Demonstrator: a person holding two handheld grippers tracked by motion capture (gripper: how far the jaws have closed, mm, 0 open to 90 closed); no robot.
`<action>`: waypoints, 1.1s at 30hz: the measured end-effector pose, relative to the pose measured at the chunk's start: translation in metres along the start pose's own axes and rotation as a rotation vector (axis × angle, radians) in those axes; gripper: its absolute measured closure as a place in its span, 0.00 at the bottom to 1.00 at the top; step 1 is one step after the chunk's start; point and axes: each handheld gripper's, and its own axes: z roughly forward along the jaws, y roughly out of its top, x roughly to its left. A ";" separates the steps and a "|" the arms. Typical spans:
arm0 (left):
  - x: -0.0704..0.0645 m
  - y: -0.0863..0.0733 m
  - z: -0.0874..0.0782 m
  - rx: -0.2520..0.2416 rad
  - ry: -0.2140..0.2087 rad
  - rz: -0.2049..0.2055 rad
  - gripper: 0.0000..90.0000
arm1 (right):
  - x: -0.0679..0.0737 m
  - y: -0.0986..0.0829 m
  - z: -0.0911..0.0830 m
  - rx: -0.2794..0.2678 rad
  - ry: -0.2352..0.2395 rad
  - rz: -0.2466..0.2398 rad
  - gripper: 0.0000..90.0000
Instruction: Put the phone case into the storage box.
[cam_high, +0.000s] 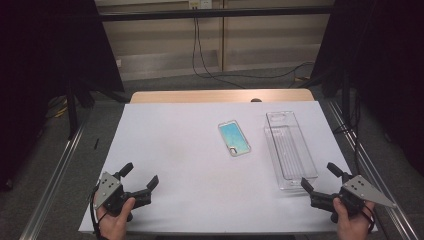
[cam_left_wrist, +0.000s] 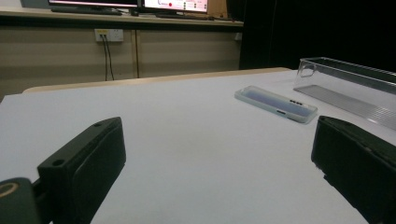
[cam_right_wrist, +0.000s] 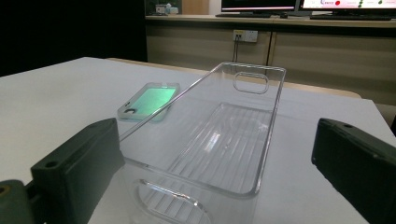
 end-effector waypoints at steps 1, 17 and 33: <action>0.000 0.000 0.000 0.000 0.000 0.000 0.03 | 0.000 0.000 0.000 0.000 0.001 -0.001 0.01; -0.005 -0.001 0.006 0.055 -0.024 0.010 0.03 | -0.001 -0.001 0.002 -0.003 0.012 0.007 0.01; -0.008 0.001 0.011 0.064 -0.099 -0.010 0.04 | 0.003 0.000 0.000 -0.004 0.010 0.003 0.01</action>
